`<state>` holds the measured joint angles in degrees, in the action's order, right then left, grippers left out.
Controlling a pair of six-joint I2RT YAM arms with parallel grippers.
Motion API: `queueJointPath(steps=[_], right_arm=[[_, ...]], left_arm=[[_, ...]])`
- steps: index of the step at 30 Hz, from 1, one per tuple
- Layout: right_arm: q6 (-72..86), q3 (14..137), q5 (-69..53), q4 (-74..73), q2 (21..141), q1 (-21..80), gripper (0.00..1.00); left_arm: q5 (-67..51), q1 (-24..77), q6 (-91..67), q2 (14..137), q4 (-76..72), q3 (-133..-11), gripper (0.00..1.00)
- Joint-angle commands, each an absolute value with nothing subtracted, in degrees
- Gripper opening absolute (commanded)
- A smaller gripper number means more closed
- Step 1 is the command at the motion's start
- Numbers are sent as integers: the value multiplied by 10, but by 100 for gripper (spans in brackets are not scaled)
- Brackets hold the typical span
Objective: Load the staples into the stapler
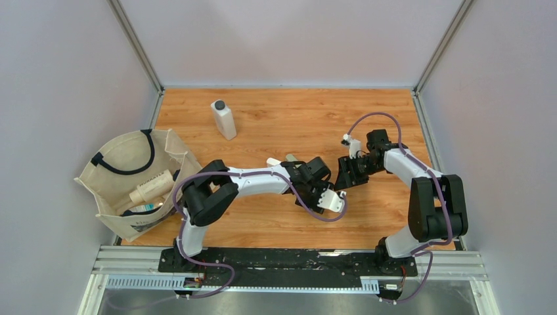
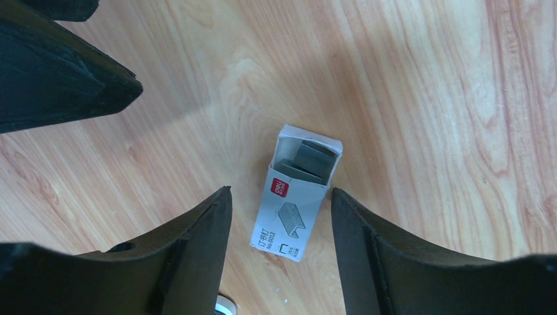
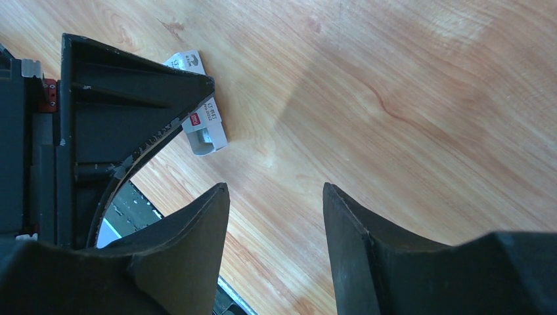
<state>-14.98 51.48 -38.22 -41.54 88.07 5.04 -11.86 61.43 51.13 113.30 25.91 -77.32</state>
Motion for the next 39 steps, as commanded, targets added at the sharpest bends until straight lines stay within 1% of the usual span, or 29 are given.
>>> queueJointPath(steps=[1,7,9,14,21,22,24,25,29,32,34,36,39], right_arm=[[-149,523,-397,-412,872,47,57],[-148,523,-397,-411,873,47,57],[-148,523,-397,-411,874,48,57],[-148,523,-397,-410,873,48,57],[-140,523,-397,-405,878,49,57],[-137,523,-397,-403,878,51,57],[-132,523,-395,-398,879,54,57],[-129,522,-391,-396,880,57,57],[-113,524,-370,-381,886,74,58],[-103,529,-364,-378,901,85,59],[-98,535,-366,-381,912,91,61],[-93,541,-366,-383,925,92,62],[-86,541,-367,-382,935,93,62]], left_arm=[[-120,615,503,1157,269,-786,64],[-119,617,499,1158,276,-787,54],[-120,616,497,1158,280,-787,50],[-116,616,475,1158,283,-789,49],[-106,615,387,1164,294,-815,49],[-103,615,375,1165,296,-817,48],[-96,616,353,1171,301,-827,41],[-92,616,342,1174,304,-831,41],[-74,617,301,1182,307,-840,43],[-62,615,264,1182,300,-842,42],[-58,617,244,1180,289,-839,43],[-52,616,227,1177,280,-838,46],[-47,616,205,1173,275,-839,47]])
